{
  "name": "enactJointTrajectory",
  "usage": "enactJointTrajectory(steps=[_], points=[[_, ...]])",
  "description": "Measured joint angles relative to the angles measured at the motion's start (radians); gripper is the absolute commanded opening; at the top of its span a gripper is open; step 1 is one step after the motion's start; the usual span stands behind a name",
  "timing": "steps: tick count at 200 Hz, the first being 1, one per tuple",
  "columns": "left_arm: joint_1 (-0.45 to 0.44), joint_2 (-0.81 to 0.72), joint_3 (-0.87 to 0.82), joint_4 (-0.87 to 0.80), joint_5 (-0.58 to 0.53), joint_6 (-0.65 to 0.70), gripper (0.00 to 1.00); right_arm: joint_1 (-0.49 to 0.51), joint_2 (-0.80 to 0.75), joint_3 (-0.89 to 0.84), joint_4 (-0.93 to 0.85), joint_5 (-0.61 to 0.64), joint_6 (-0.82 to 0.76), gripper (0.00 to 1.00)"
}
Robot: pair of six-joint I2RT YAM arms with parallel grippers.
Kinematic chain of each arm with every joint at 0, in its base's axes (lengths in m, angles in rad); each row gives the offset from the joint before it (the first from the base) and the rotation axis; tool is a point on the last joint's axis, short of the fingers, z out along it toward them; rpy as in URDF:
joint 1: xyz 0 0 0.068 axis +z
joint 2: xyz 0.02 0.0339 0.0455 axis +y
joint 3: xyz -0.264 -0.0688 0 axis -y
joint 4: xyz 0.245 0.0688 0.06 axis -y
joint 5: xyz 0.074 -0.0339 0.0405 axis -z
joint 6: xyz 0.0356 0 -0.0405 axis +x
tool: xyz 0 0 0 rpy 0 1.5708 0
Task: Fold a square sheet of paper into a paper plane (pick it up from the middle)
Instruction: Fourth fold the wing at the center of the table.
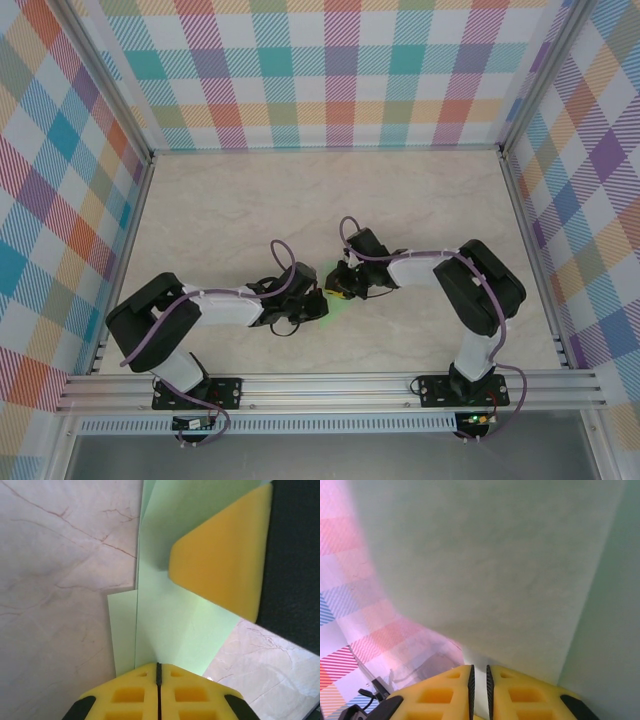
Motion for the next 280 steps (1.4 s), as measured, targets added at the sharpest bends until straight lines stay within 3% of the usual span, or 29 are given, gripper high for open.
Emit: enactJointTrajectory(steps=[99,144,200,280], points=[[0.0,-0.018,0.0,-0.044,-0.007,0.047,0.05,-0.012,-0.152,-0.021,-0.094,0.045,-0.065,0.17],[0.0,-0.018,0.0,-0.044,-0.008,0.048,0.05,-0.037,-0.202,-0.073,-0.097,0.059,-0.064,0.09],[0.0,-0.017,0.0,-0.044,-0.007,0.051,0.04,-0.033,-0.177,-0.09,0.002,-0.018,-0.061,0.06],[0.0,-0.016,0.002,-0.048,-0.007,0.051,0.04,-0.019,-0.024,-0.069,0.074,-0.064,-0.061,0.06]])
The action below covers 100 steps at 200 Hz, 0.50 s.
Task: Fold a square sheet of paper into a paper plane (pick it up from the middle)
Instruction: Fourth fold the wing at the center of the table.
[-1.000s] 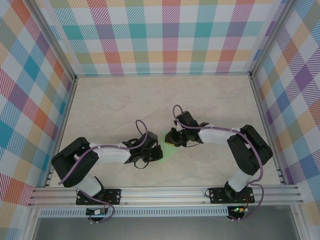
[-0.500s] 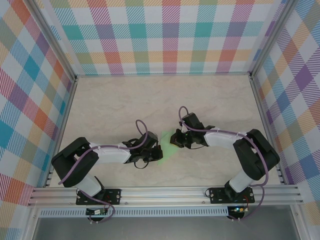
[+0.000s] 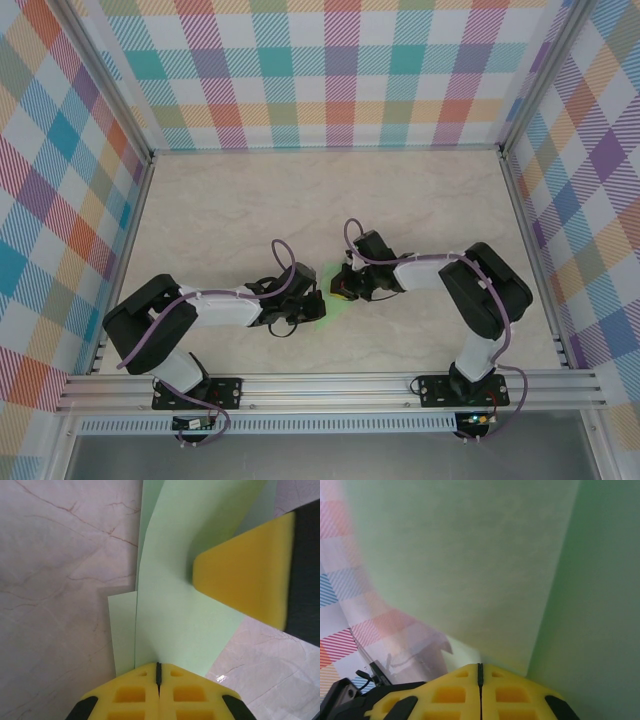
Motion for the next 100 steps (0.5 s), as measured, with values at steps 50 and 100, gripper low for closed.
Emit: enactJointTrajectory(steps=[50,100], points=[[0.0,0.002,0.006,-0.013,0.0,0.014,0.04,-0.016,0.012,0.0,0.005,0.01,-0.011,0.07],[0.0,0.002,0.006,-0.016,0.0,0.025,0.03,-0.054,0.028,0.012,0.005,-0.022,-0.026,0.08]])
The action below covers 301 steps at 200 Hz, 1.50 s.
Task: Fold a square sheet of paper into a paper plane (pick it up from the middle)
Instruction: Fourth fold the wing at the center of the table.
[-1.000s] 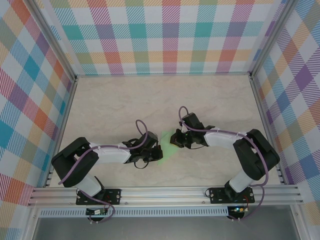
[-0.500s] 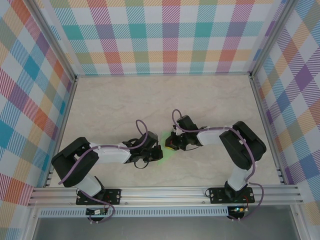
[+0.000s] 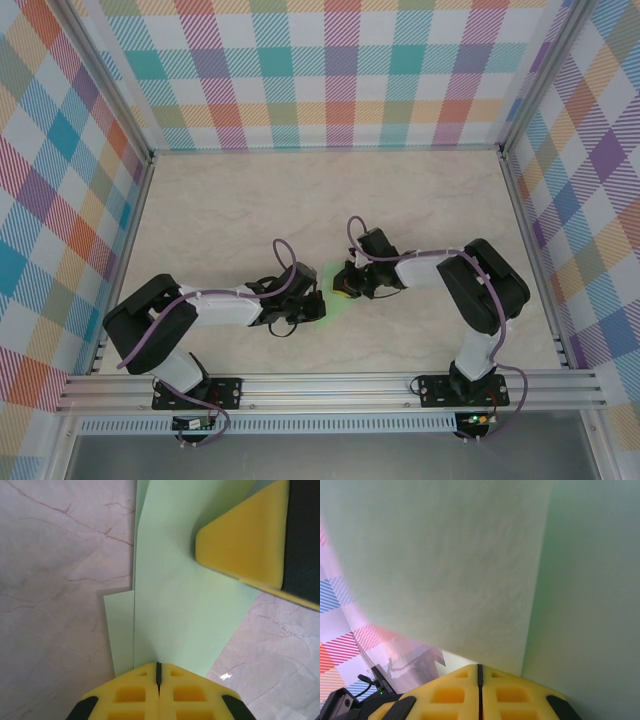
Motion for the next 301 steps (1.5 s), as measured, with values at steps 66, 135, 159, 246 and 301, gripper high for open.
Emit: enactJointTrajectory(steps=[66,135,159,246,301], points=[[0.0,0.0,0.0,0.0,0.0,0.004,0.03,-0.068,0.029,0.037,-0.009,-0.006,-0.018,0.1],[0.0,0.0,-0.001,0.002,0.0,0.015,0.03,-0.097,0.059,0.069,-0.027,-0.058,-0.022,0.11],[0.0,0.0,-0.001,0.002,0.0,0.019,0.03,-0.112,0.064,0.08,-0.031,-0.055,-0.023,0.12],[0.0,0.0,-0.002,0.004,0.0,0.019,0.03,-0.167,0.098,0.185,-0.115,0.073,-0.064,0.12],[0.0,0.0,-0.002,0.004,0.0,0.019,0.03,-0.17,0.097,0.235,-0.197,0.135,-0.111,0.13]])
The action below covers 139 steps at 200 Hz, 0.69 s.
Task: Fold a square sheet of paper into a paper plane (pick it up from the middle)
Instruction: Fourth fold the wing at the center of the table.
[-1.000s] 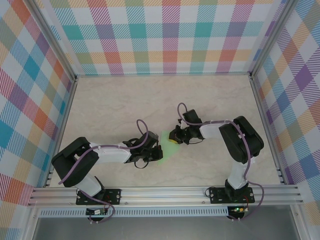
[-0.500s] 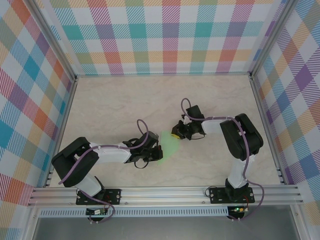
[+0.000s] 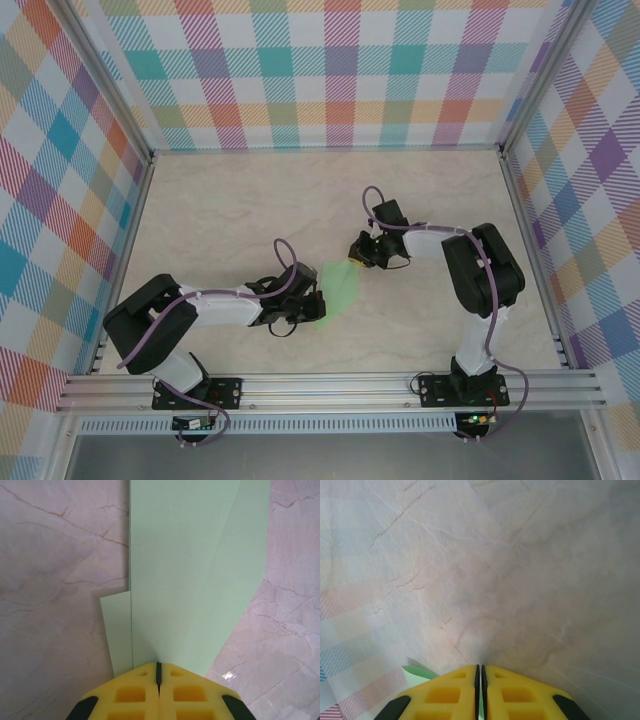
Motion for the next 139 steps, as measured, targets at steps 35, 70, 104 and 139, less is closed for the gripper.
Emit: enactJointTrajectory(steps=[35,70,104,139], points=[[0.0,-0.003,0.0,-0.004,0.0,0.0,0.03,-0.008,-0.12,0.0,-0.055,0.006,-0.051,0.11],[0.0,-0.013,-0.006,-0.013,-0.004,0.0,0.03,0.039,-0.246,-0.043,0.019,-0.04,-0.064,0.08],[0.0,-0.017,-0.006,-0.02,-0.007,0.0,0.03,0.159,-0.217,-0.149,0.067,-0.055,-0.045,0.07],[0.0,-0.018,-0.006,-0.025,-0.008,0.0,0.03,0.248,-0.159,-0.187,0.099,-0.057,-0.03,0.05]])
